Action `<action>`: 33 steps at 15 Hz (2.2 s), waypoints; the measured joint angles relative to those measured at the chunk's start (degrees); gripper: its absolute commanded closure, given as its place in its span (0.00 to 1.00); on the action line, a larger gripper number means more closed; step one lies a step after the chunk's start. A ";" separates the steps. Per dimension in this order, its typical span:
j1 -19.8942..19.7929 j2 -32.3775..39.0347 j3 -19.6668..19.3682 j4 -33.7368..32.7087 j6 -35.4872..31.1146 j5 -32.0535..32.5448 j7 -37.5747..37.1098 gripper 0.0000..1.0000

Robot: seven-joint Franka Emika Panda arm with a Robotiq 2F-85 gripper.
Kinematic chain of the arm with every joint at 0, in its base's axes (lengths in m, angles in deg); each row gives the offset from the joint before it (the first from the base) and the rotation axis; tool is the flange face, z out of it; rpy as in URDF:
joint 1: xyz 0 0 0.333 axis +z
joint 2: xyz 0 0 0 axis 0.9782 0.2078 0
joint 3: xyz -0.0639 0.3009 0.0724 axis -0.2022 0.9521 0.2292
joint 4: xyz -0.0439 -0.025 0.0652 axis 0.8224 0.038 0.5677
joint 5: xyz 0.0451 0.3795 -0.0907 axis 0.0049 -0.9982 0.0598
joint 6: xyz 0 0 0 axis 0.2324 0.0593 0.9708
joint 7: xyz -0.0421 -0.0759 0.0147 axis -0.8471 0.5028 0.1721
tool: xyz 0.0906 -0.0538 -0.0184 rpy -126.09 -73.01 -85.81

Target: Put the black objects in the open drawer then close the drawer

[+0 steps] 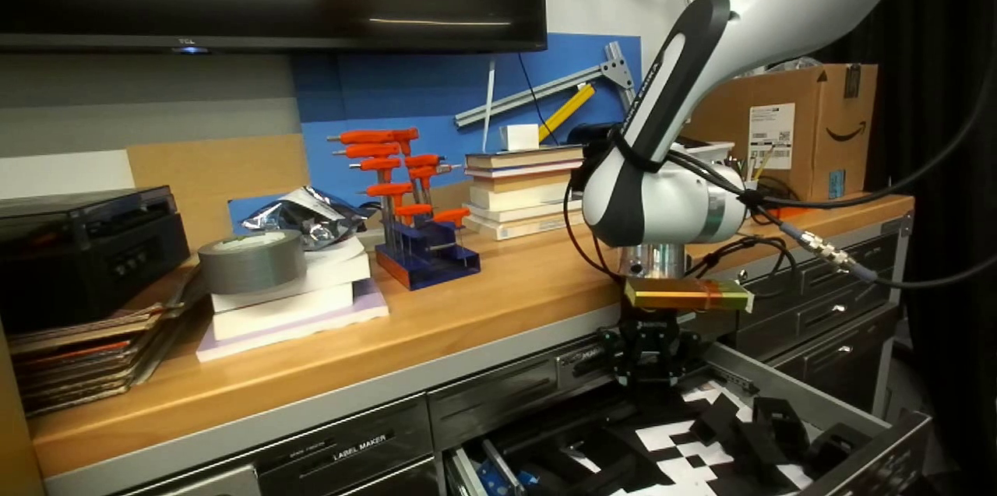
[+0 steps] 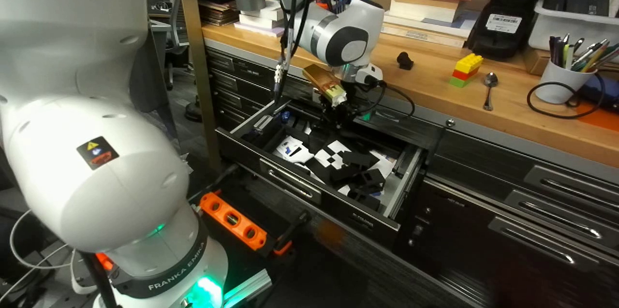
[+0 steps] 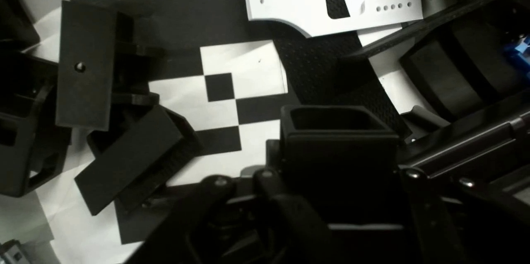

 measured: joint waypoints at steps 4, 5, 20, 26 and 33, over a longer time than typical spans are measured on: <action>-0.27 -0.44 0.01 0.08 1.56 -0.01 1.85 0.68; -0.46 -0.81 0.01 0.22 2.66 -0.01 2.95 0.68; -1.02 0.20 0.02 3.04 12.56 0.66 7.00 0.68; -0.91 1.69 0.84 2.61 4.85 0.61 6.98 0.68; -0.91 2.66 1.24 2.62 0.34 0.50 6.93 0.12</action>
